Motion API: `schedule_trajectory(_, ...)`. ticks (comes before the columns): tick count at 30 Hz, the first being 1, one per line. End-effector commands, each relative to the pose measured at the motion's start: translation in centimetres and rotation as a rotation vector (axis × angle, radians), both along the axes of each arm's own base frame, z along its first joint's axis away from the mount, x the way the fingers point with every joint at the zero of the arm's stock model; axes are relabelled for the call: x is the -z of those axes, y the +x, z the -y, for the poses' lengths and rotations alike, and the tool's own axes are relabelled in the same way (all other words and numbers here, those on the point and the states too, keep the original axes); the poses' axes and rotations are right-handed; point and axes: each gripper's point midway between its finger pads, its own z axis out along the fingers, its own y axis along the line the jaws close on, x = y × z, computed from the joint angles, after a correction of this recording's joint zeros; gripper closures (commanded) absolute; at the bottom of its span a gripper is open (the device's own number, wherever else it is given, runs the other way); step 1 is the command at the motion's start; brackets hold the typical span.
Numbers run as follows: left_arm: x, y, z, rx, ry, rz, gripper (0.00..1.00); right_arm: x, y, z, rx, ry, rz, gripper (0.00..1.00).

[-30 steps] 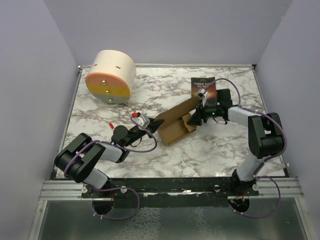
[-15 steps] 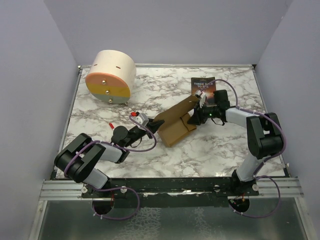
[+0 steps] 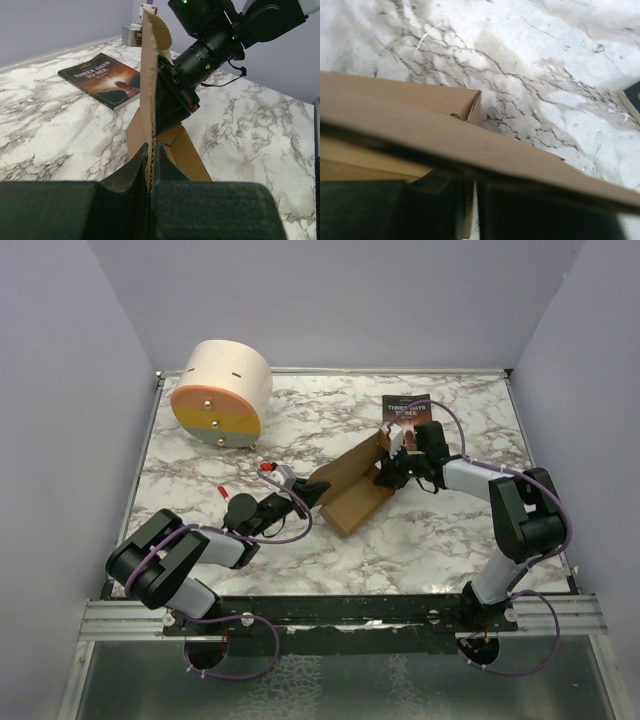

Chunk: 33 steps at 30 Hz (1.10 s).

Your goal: Fold the paper box

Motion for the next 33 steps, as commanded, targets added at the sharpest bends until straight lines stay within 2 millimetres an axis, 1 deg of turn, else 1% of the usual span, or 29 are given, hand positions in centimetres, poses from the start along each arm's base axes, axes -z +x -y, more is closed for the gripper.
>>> schedule_trajectory(1,-0.4,-0.1,-0.2,-0.027,-0.038,-0.03,1.0,-0.2,2.1,0.9,0.066,-0.126,0.128,0.97)
schedule_trajectory(2,-0.2,-0.1,-0.2,-0.03,-0.036,-0.037,1.0,-0.2,2.3,1.1,0.08,-0.155,0.144,0.99)
schedule_trajectory(6,0.3,0.1,-0.2,-0.044,-0.028,-0.059,1.0,-0.4,2.8,1.2,0.096,-0.22,0.194,0.99)
schedule_trajectory(7,0.4,0.2,-0.2,-0.048,-0.027,-0.061,1.0,-0.4,2.8,1.2,0.092,-0.224,0.196,0.96)
schedule_trajectory(9,0.6,0.3,-0.3,-0.056,-0.025,-0.071,1.0,-0.3,2.7,1.2,0.085,-0.23,0.197,0.83)
schedule_trajectory(11,0.7,0.4,-0.4,-0.068,-0.028,-0.078,1.0,-0.4,2.7,1.2,0.08,-0.23,0.2,0.73)
schedule_trajectory(14,1.0,0.7,-0.6,-0.09,-0.03,-0.099,1.0,-0.4,2.7,1.1,0.076,-0.227,0.198,0.71)
schedule_trajectory(19,1.2,0.7,-0.6,-0.09,-0.033,-0.113,1.0,-0.4,3.1,1.4,0.103,-0.239,0.21,0.72)
schedule_trajectory(20,1.2,0.7,-0.6,-0.088,-0.036,-0.113,1.0,-0.3,3.2,1.5,0.111,-0.248,0.215,0.8)
schedule_trajectory(21,1.2,0.6,-0.6,-0.087,-0.037,-0.114,1.0,-0.1,3.3,1.6,0.123,-0.267,0.224,0.93)
schedule_trajectory(22,1.1,0.6,-0.5,-0.084,-0.041,-0.115,1.0,0.0,3.5,1.9,0.142,-0.294,0.239,0.98)
schedule_trajectory(25,0.9,0.6,-0.5,-0.084,-0.046,-0.116,1.0,0.4,3.9,2.2,0.165,-0.358,0.28,0.99)
schedule_trajectory(29,1.1,0.6,-0.5,-0.089,-0.042,-0.121,1.0,0.7,3.5,1.9,0.137,-0.361,0.263,0.99)
schedule_trajectory(30,1.2,0.6,-0.6,-0.092,-0.041,-0.123,1.0,0.7,3.4,1.7,0.123,-0.354,0.26,0.97)
schedule_trajectory(33,1.3,0.7,-0.8,-0.102,-0.039,-0.126,1.0,0.4,3.1,1.1,0.092,-0.335,0.248,0.77)
